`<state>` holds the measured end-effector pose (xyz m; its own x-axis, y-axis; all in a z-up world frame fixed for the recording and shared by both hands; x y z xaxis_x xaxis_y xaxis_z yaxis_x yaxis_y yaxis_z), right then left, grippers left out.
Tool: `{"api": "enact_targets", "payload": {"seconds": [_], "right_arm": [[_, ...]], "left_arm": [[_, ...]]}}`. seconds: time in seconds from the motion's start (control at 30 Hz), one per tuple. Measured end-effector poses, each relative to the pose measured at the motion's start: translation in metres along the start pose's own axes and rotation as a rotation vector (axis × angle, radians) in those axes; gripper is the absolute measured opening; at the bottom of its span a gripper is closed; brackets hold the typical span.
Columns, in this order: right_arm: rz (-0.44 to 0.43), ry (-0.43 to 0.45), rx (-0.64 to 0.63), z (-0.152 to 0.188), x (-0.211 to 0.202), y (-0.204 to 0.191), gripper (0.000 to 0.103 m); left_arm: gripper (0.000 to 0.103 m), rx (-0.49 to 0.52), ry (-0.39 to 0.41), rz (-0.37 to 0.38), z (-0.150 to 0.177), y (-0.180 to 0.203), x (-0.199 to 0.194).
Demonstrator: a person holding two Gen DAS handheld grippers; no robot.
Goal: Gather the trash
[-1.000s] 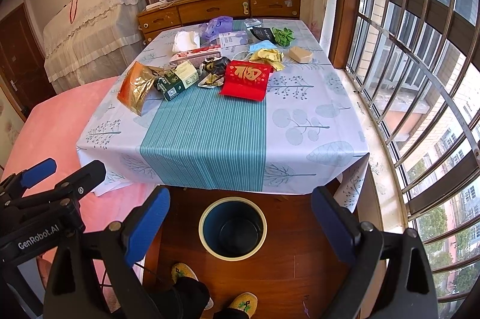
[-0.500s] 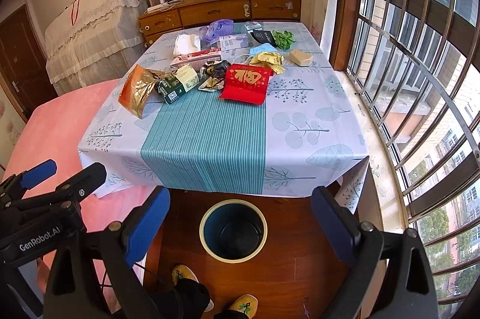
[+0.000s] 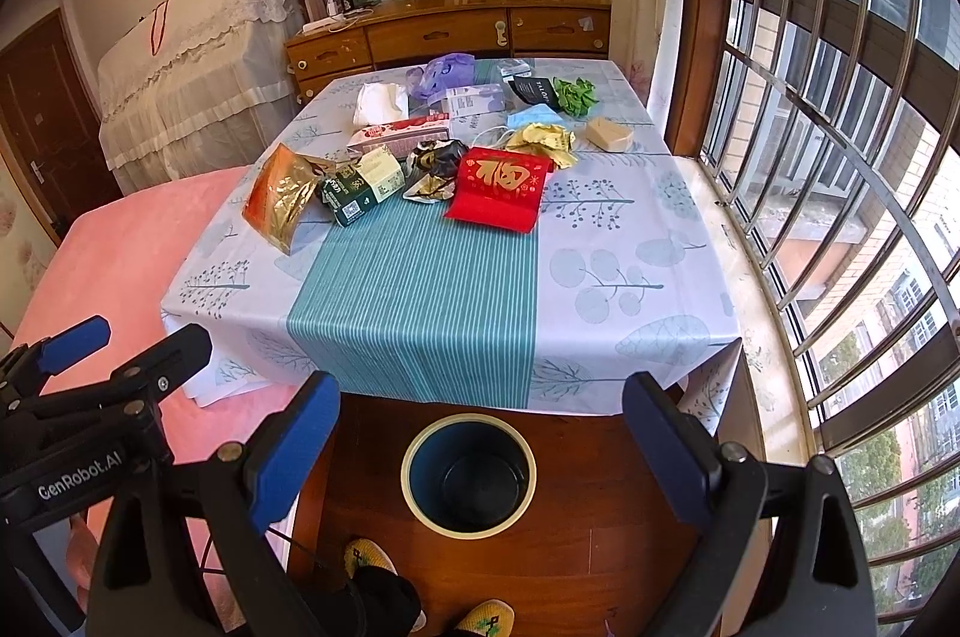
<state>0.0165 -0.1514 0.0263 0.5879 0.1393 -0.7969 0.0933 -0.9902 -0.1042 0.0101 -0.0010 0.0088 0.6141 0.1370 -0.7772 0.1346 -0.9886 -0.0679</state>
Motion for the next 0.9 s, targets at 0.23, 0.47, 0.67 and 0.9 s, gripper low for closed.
{"api": "enact_targets", "payload": {"seconds": [0.23, 0.47, 0.67, 0.9], "right_arm": [[-0.004, 0.024, -0.011, -0.007, 0.002, -0.002, 0.096], [-0.010, 0.040, -0.002, -0.021, 0.010, -0.004, 0.096], [0.004, 0.030, -0.002, -0.037, 0.032, -0.011, 0.096], [0.054, 0.037, 0.013, -0.070, 0.065, -0.019, 0.096]], "left_arm": [[0.099, 0.000, 0.024, -0.027, -0.012, -0.003, -0.006], [0.099, 0.008, 0.062, -0.044, -0.030, -0.007, -0.009], [0.099, 0.021, 0.055, -0.036, -0.051, -0.016, 0.013], [0.099, -0.020, -0.043, 0.007, -0.102, -0.050, 0.076]]}}
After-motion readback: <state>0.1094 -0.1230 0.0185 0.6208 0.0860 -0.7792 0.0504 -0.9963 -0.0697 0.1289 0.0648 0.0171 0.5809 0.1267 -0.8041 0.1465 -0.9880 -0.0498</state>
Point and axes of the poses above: each gripper's, at about its wrist camera, not at the fingertips, and x roughly the way its jaws point, y to its right, z to its underside, the point moved 2 cm from there along x, roughly the way its jaws point, and after that the axes turned 5 degrees about -z, right-handed, at the moved point
